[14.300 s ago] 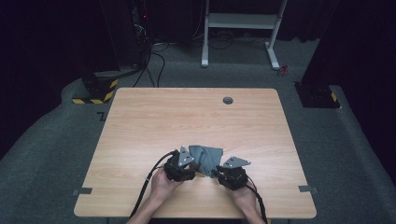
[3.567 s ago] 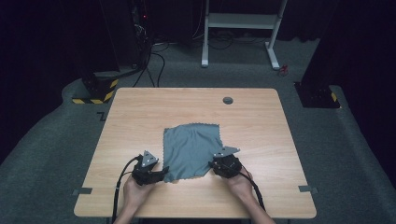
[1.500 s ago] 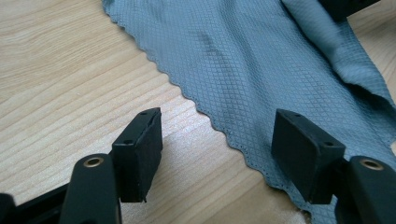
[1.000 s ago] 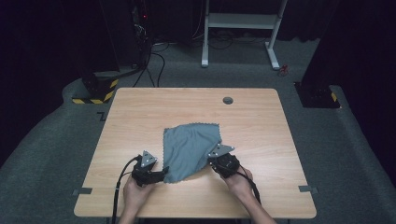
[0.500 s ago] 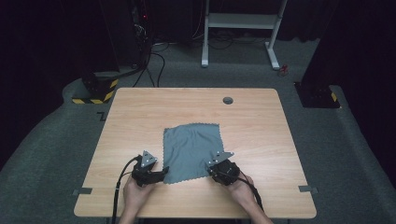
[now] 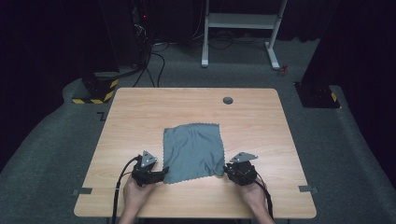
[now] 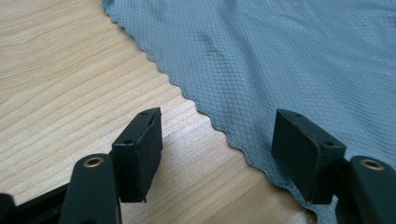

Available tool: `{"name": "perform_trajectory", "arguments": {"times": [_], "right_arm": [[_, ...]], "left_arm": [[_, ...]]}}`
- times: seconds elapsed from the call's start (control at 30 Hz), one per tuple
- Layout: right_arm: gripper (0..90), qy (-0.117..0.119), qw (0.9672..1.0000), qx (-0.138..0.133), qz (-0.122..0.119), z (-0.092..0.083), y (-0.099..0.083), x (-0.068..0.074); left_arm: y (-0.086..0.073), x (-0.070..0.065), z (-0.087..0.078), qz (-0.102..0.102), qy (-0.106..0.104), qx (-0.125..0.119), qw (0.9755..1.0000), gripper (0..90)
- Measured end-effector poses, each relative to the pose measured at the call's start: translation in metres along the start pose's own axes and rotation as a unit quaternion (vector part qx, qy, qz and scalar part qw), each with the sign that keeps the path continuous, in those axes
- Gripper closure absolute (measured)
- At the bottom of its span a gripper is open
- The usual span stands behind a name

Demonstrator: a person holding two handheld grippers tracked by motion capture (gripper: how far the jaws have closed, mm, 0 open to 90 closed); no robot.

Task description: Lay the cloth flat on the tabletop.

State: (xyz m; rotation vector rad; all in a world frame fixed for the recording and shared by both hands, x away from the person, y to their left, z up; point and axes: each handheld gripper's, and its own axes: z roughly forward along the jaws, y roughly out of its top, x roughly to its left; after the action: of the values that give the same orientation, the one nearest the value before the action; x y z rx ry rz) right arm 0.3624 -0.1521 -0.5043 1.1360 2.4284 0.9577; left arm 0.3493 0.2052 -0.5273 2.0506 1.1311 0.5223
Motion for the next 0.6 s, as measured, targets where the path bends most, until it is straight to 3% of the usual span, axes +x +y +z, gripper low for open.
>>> {"name": "perform_trajectory", "arguments": {"times": [0.13, 0.3, 0.47, 0.6], "right_arm": [[69.6, 0.005, 1.0, -0.001, -0.001, 0.008, 0.003, 0.006], [88.8, -0.002, 0.9995, 0.012, -0.029, 0.015, 0.005, 0.01], [89.9, 0.001, 0.9979, 0.024, -0.06, 0.023, 0.017, 0.015], [89.7, 0.004, 0.998, 0.014, -0.061, 0.026, 0.028, 0.016]], "left_arm": [[0.0, 0.0, 0.0, 0.0, 0.0, 0.0, 1.0, 33.7], [0.0, 0.0, 0.0, 0.0, 0.0, 0.0, 1.0, 33.6], [0.0, 0.0, 0.0, 0.0, 0.0, 0.0, 1.0, 33.6], [0.0, 0.0, 0.0, 0.001, 0.0, 0.001, 1.0, 33.6]]}}
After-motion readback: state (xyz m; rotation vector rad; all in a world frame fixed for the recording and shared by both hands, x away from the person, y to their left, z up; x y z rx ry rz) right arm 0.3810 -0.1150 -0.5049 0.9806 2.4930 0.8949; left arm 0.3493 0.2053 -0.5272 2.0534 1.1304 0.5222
